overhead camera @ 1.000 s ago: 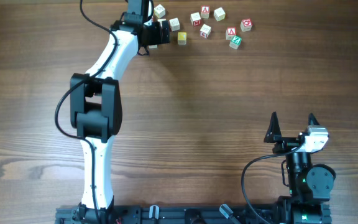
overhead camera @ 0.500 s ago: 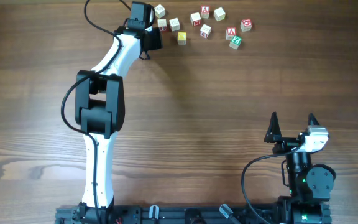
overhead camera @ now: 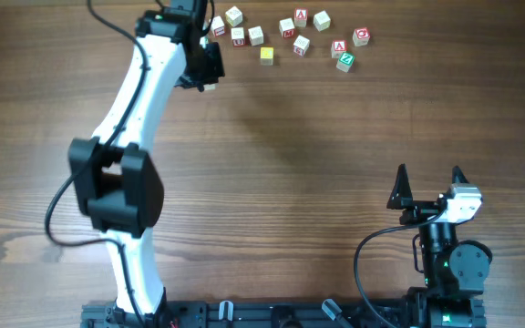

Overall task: Form a circle
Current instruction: 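Reach the left gripper to the green V block and grasp it, then carry the V block toward table center and set it down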

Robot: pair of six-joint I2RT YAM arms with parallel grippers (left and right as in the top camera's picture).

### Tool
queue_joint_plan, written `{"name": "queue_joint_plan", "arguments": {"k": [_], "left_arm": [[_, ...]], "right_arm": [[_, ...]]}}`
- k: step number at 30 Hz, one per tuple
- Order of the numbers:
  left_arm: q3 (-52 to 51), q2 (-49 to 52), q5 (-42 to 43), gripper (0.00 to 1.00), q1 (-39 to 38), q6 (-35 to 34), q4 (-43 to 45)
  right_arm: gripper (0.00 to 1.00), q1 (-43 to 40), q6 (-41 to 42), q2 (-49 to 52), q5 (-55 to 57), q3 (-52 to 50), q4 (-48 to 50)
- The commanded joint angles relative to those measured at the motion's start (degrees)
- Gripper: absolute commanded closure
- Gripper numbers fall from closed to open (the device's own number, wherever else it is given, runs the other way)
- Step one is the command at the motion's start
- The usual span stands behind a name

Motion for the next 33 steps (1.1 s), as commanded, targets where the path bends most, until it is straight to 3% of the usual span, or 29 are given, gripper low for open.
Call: {"name": "queue_joint_plan", "arguments": {"k": [1,7,16,18,21,26,30,33], "left_arm": [[-2.3,-0.6,-1.3,0.96,-0.6,-6.8,-5.1],[-15.8,-0.7,-5.0,0.96,-4.6,-14.5,0.6],[-24.6,-0.7,-10.2,0.95,-8.9,-22.7,7.7],[-27.1,-0.7,-9.2,0.96,-8.9,-23.1,11.1],[-30.4,-0.7,-7.2,0.96,-8.9,-29.1,15.8],[-31.1,-0.7,-7.6,0.96,-8.9,-30.1,20.4],[-31.1,-0.7,-18.8,0.92,-8.8,-30.1,17.8],[-31.1,-0.7,-19.3,0.89,-8.5,-30.1,15.8]], "right_arm": [[0.0,0.2,-0.7,-0.2,-1.0,0.0,0.1],[0.0,0.2,-0.7,-0.1,-0.9,0.0,0.1],[0.0,0.2,-0.7,-0.1,-0.9,0.0,0.1],[0.0,0.2,-0.7,-0.2,-0.9,0.0,0.1],[0.0,0.2,-0.7,-0.1,-0.9,0.0,0.1],[0.0,0.2,-0.7,-0.1,-0.9,0.0,0.1],[0.0,0.2,-0.7,-0.1,-0.9,0.0,0.1],[0.0,0.2,-0.7,-0.1,-0.9,0.0,0.1]]}}
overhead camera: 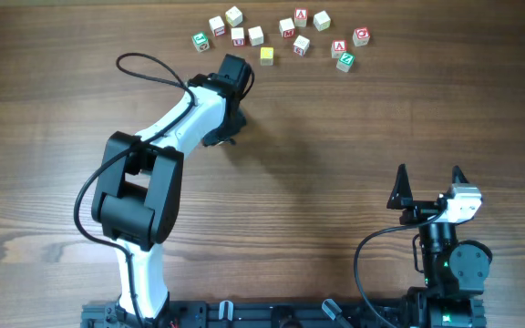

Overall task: Form a circle
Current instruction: 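Carry the V block toward table center and set it down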

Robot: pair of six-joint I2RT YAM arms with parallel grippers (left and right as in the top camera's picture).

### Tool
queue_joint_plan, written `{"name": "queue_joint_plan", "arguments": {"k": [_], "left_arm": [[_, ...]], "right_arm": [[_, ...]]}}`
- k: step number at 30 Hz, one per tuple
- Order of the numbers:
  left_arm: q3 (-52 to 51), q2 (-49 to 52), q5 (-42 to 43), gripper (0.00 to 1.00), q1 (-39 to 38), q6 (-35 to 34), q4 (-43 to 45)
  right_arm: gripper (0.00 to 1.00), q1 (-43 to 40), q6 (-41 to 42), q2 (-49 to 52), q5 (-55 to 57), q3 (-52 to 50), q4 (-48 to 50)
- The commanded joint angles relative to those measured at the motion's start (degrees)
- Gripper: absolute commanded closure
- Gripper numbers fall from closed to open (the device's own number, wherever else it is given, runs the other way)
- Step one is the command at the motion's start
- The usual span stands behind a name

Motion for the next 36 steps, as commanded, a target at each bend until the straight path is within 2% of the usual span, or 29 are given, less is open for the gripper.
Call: {"name": "queue_joint_plan", "arguments": {"k": [1,4,10,13,14,17,18,21,26,28,32,36], "left_arm": [[-1.7,1.6,-4.0,0.87,0.5,-1.0,-1.6],[-1.7,1.6,-1.9,0.86,-0.8,-1.1,-1.1],[-1.7,1.7,-1.7,0.69,-3.2,-2.9,2.1],[-1.7,1.7,-0.8,0.68,-3.3,-4.3,2.6],[-1.7,1.7,-0.6,0.65,-3.3,-4.3,2.6],[-1.7,1.7,-0.6,0.44,-3.3,-4.3,2.5],[-1.7,1.7,-0.5,0.4,-3.3,-4.3,2.4],[-1.7,1.6,1.0,0.37,-3.3,-4.0,2.3],[-1.6,-1.1,1.3,0.2,-3.3,-2.0,1.7],[-1.2,-4.2,1.3,0.0,-3.2,0.4,1.1],[0.3,-16.5,1.2,0.0,-2.6,0.5,-3.3],[0.4,-32.1,0.9,0.0,0.2,5.2,-5.2]], "right_arm": [[0.0,0.2,-0.7,-0.1,-0.9,0.0,0.1],[0.0,0.2,-0.7,-0.1,-0.9,0.0,0.1],[0.0,0.2,-0.7,-0.1,-0.9,0.0,0.1],[0.0,0.2,-0.7,-0.1,-0.9,0.0,0.1],[0.0,0.2,-0.7,-0.1,-0.9,0.0,0.1],[0.0,0.2,-0.7,-0.1,-0.9,0.0,0.1],[0.0,0.2,-0.7,-0.1,-0.9,0.0,0.1],[0.0,0.2,-0.7,-0.1,-0.9,0.0,0.1],[0.0,0.2,-0.7,-0.1,-0.9,0.0,0.1],[0.0,0.2,-0.7,-0.1,-0.9,0.0,0.1],[0.0,0.2,-0.7,-0.1,-1.0,0.0,0.1],[0.0,0.2,-0.7,-0.1,-0.9,0.0,0.1]]}}
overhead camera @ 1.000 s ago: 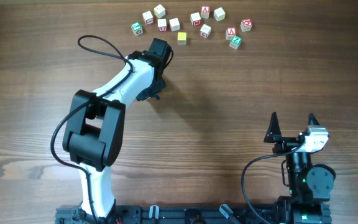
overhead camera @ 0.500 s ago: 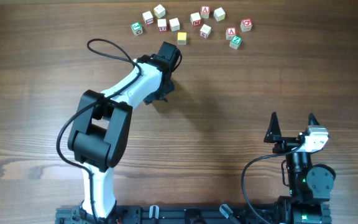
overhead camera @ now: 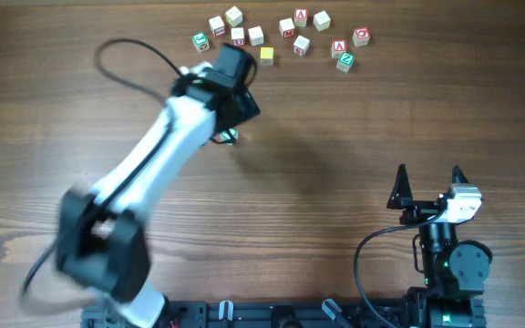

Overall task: Form a circle
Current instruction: 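Carry the V block toward table center and set it down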

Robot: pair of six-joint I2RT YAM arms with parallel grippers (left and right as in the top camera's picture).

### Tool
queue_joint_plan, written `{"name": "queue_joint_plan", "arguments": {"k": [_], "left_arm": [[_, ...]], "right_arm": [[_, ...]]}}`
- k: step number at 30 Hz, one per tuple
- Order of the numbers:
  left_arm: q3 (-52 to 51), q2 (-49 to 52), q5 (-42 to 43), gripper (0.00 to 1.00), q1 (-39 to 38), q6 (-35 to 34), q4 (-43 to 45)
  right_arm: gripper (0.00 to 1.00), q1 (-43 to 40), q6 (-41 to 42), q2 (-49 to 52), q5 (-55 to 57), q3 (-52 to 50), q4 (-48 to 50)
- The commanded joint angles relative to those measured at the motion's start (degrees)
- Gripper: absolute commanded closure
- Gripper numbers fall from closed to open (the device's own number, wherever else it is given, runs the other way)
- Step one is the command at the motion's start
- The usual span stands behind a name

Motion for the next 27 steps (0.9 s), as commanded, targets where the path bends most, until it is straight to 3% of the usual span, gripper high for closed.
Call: {"name": "queue_joint_plan", "arguments": {"k": [1,6,14,17,20,22,24,27], "left_arm": [[1.3,-13.8,-0.9,0.0,3.1,4.3,-1.2],[1.2,-27.2,-1.3,0.0,6.6,4.3,-1.6],[1.2,-29.1,-2.6,0.0,6.9,4.3,-9.3],[1.2,-28.9,-2.6,0.0,7.0,4.3,-11.9],[1.2,-28.9,-2.6,0.0,7.0,4.2,-11.3],[1.2,-28.9,-2.6,0.0,6.9,3.8,-10.6],[1.2,-28.8,-2.5,0.0,6.9,3.8,-9.7],[1.2,-28.7,-2.3,0.0,6.9,3.8,-9.7]], "right_arm": [[0.0,0.2,-0.7,-0.2,-0.9,0.0,0.1],[0.0,0.2,-0.7,-0.1,-0.9,0.0,0.1],[0.0,0.2,0.1,-0.2,-1.0,0.0,1.4],[0.0,0.2,17.3,-0.2,-10.7,0.0,6.1],[0.0,0.2,50.6,-0.2,-32.5,0.0,6.6],[0.0,0.2,63.6,-0.2,-39.8,0.0,3.7],[0.0,0.2,70.1,-0.2,-40.1,0.0,4.8],[0.01,0.2,63.6,-0.1,-37.9,0.6,26.0]]}}
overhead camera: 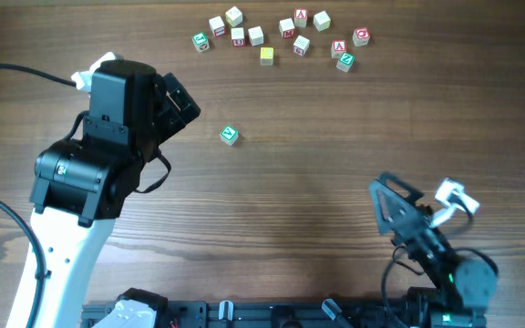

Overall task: Form a circle
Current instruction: 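Carry the V block toward table center and set it down, then reach the right gripper to the green Z block and grasp it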

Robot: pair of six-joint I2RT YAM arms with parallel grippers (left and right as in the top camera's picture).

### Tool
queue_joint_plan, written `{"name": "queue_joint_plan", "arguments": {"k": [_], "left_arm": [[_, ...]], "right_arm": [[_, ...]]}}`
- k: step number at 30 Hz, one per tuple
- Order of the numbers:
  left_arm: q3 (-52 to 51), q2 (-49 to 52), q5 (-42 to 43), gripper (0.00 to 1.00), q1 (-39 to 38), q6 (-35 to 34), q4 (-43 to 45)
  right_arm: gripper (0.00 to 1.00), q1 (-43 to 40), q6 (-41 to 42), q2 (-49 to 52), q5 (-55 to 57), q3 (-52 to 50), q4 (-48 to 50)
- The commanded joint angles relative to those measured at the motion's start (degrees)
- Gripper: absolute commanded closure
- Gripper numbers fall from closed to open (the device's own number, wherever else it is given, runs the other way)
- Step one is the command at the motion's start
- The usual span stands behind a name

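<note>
One green letter block lies alone on the wooden table, below the row of blocks. Several small letter blocks are scattered along the far edge, among them a green one at the left end, a yellow one and a green one on the right. My left gripper is left of the lone green block, apart from it, open and holding nothing. My right gripper hangs open low on the right, far from all blocks.
The left arm's big black body and its cable cover the left side of the table. The right arm's base sits at the near right edge. Bare wood lies between the lone block and the right gripper.
My left gripper has drawn back to the left, leaving the green block lying free on the table. The right arm has tipped and its gripper now points left and lower.
My left gripper was first at the left end of the far row of blocks. Then it stood lower, over the table's middle. A green block then showed at its fingertips there. Now that block lies alone and the gripper is away from it.
</note>
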Motion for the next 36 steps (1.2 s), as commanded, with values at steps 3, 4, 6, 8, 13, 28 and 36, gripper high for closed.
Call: {"name": "queue_joint_plan", "arguments": {"k": [3,4,6,8,13,28,36], "left_arm": [[0.3,0.3,-0.5,0.0,0.3,0.4,0.0],[0.3,0.3,-0.5,0.0,0.3,0.5,0.0],[0.3,0.3,-0.5,0.0,0.3,0.5,0.1],[0.3,0.3,-0.5,0.0,0.3,0.5,0.2],[0.3,0.3,-0.5,0.0,0.3,0.5,0.2],[0.3,0.3,-0.5,0.0,0.3,0.5,-0.2],[0.3,0.3,-0.5,0.0,0.3,0.5,-0.2]], "right_arm": [[0.0,0.1,-5.3,3.0,0.9,8.5,5.1],[0.01,0.1,-9.5,5.2,1.5,11.2,0.7],[0.0,0.1,-18.3,12.1,2.3,17.2,-5.7],[0.0,0.1,-22.1,19.7,2.5,22.1,-7.0],[0.01,0.2,-33.1,45.4,2.5,41.3,-14.3],[0.01,6.8,-49.8,110.0,22.1,97.1,-45.2],[0.01,14.8,-44.5,126.6,40.6,97.1,-37.0]]}}
